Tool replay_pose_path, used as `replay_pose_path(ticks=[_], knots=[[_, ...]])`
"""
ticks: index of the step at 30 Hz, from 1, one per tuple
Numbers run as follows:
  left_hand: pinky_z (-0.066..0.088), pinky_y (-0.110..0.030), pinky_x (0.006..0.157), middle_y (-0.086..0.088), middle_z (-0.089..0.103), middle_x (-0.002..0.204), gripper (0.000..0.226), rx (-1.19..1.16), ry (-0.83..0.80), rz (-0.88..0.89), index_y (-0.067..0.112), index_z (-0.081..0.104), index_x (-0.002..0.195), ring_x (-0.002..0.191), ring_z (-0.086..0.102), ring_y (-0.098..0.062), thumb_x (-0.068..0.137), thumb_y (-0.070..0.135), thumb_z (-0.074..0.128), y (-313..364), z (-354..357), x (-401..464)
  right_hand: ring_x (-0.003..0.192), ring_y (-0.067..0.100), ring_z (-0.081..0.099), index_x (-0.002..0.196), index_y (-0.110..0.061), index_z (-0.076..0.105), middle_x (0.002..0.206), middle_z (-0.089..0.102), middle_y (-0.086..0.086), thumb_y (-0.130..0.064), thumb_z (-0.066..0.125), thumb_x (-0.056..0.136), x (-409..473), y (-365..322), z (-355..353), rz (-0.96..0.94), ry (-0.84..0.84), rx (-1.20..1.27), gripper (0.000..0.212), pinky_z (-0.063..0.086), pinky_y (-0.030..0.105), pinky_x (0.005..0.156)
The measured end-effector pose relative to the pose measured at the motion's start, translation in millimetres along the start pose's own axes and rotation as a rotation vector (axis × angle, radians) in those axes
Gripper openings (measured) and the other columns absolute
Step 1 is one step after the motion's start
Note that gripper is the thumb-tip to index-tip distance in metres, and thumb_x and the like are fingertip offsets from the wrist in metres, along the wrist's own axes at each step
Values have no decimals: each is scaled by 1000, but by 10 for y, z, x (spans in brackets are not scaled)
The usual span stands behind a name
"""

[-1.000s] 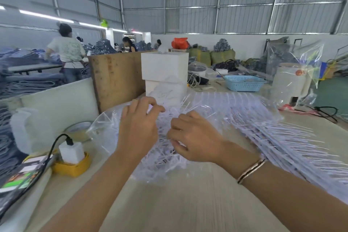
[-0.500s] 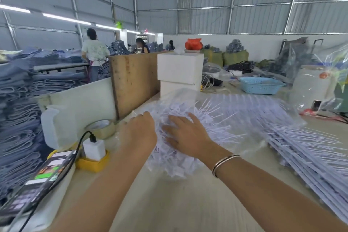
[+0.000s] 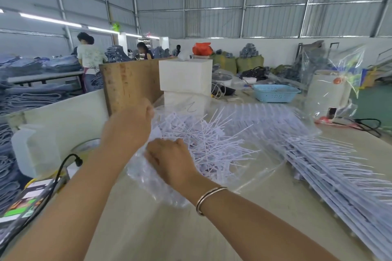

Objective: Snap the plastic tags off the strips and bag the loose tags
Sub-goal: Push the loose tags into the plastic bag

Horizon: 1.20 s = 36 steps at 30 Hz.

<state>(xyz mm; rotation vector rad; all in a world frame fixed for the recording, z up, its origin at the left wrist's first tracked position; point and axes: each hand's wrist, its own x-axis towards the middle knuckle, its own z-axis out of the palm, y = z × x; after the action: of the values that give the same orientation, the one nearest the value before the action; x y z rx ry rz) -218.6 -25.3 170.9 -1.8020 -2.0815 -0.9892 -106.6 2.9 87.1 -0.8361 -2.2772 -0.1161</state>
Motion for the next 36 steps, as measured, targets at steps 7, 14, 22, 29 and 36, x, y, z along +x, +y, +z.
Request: replay_pose_path(ticks=[7, 14, 22, 29, 36], knots=[[43, -32, 61, 6, 56, 73, 23, -37, 97, 309, 34, 62, 107, 66, 53, -19, 99, 33, 40, 105, -233, -91, 99, 28, 58, 113, -12, 49, 110, 60, 7, -28, 25, 103, 152, 480, -13, 587, -20, -157, 31, 29, 39, 94], [46, -29, 77, 13, 65, 90, 23, 132, -647, 474, 35, 63, 105, 80, 57, -4, 99, 35, 41, 34, 138, -403, 96, 24, 61, 114, -15, 50, 112, 58, 6, -33, 34, 101, 258, 506, 93, 688, 37, 2, 28, 39, 30, 82], [41, -25, 71, 6, 56, 85, 19, -147, -6, 451, 18, 62, 88, 76, 53, -8, 97, 20, 45, 212, 326, -391, 144, 20, -8, 146, -38, 13, 153, 8, -4, -69, 27, 83, -467, 757, -136, 140, -390, -217, 72, -15, 62, 106], [35, -9, 52, 18, 55, 62, 21, -607, -222, 552, 25, 53, 83, 52, 48, -1, 98, 18, 41, 197, 202, -532, 138, 34, -34, 141, -39, -22, 156, -24, -1, -62, 13, 94, -345, 661, 344, 216, -482, -455, 62, -18, 74, 98], [39, -23, 58, 12, 52, 64, 14, -86, -414, 438, 32, 52, 89, 62, 50, -4, 99, 29, 42, -244, 514, -469, 142, 26, -25, 149, -32, -16, 156, -25, -2, -58, 25, 95, -117, 681, 183, 269, -530, -231, 73, -17, 65, 106]])
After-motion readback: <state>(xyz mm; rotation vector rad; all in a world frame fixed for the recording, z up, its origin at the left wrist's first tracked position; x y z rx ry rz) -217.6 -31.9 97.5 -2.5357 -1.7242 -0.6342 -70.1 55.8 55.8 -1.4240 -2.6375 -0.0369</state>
